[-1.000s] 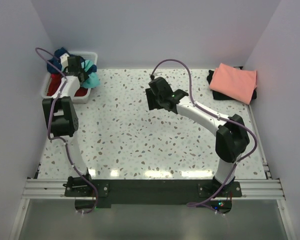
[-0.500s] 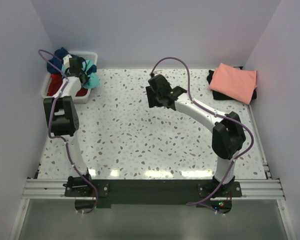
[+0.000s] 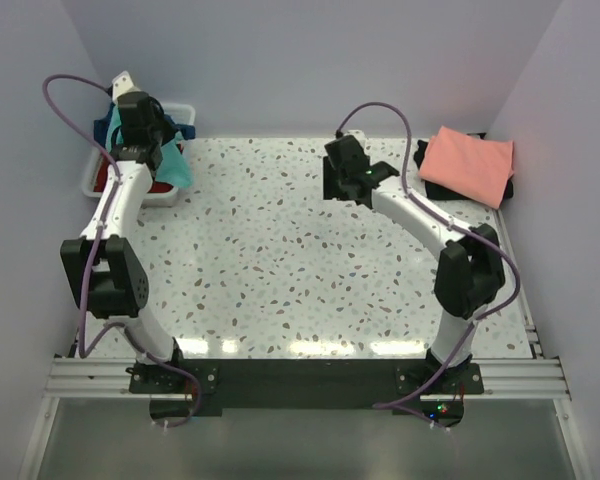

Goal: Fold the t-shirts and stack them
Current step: Grab the tshirt from the pile, then move the tshirt to the center of the board

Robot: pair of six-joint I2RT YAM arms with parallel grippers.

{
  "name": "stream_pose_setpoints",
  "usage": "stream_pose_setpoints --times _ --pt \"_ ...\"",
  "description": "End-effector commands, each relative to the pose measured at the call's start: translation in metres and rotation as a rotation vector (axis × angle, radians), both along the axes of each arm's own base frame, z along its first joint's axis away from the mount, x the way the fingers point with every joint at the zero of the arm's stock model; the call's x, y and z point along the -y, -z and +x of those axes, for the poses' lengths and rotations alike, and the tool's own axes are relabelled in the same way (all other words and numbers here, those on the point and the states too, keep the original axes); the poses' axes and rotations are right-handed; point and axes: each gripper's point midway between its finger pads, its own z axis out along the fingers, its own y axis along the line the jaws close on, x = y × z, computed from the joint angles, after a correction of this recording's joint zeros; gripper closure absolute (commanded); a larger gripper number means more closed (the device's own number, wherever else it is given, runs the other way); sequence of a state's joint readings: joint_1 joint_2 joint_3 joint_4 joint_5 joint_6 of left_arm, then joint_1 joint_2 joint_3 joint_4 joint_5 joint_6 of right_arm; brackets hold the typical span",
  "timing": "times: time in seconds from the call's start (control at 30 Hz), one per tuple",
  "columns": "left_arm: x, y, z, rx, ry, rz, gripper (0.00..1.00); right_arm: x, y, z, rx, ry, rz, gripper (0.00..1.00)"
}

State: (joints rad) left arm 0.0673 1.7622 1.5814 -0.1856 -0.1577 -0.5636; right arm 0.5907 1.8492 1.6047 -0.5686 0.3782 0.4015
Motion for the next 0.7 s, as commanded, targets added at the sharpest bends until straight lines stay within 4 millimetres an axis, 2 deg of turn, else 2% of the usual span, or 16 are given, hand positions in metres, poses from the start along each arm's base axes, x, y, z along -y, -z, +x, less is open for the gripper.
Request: stream_pose_setpoints --times 0.0,0.1,0.13,0.17,0.23,0.27,0.33,0.53,0.67 --pt "0.041 -0.077 -0.010 0.177 0.145 0.011 1.00 0.050 -0.056 0.010 0.125 0.131 0.037 0.38" --pt "0.079 -0.129 -0.020 0.275 0.258 0.024 1.00 0.069 -0.072 0.011 0.158 0.176 0.047 0.38" --pt "0.100 -0.155 -0.026 0.325 0.305 0.035 1.00 0.073 -0.078 0.009 0.171 0.183 0.050 0.38" --pt "0.111 -0.168 -0.031 0.353 0.330 0.048 1.00 0.078 -0.082 0.009 0.181 0.198 0.054 0.38" --pt "0.143 -0.208 -0.050 0.440 0.427 0.055 1.00 0.081 -0.085 0.007 0.192 0.204 0.060 0.38" --pt "0.151 -0.219 -0.056 0.466 0.452 0.052 1.00 0.084 -0.091 0.005 0.204 0.211 0.065 0.38" --pt "0.170 -0.250 -0.075 0.549 0.524 0.024 1.00 0.086 -0.090 0.002 0.203 0.218 0.071 0.38" --pt "0.210 -0.313 -0.135 0.783 0.785 -0.034 1.00 0.095 -0.092 -0.015 0.208 0.238 0.081 0.38" --pt "0.233 -0.330 -0.173 0.892 0.986 -0.061 1.00 0.110 -0.097 -0.025 0.225 0.289 0.060 0.39"
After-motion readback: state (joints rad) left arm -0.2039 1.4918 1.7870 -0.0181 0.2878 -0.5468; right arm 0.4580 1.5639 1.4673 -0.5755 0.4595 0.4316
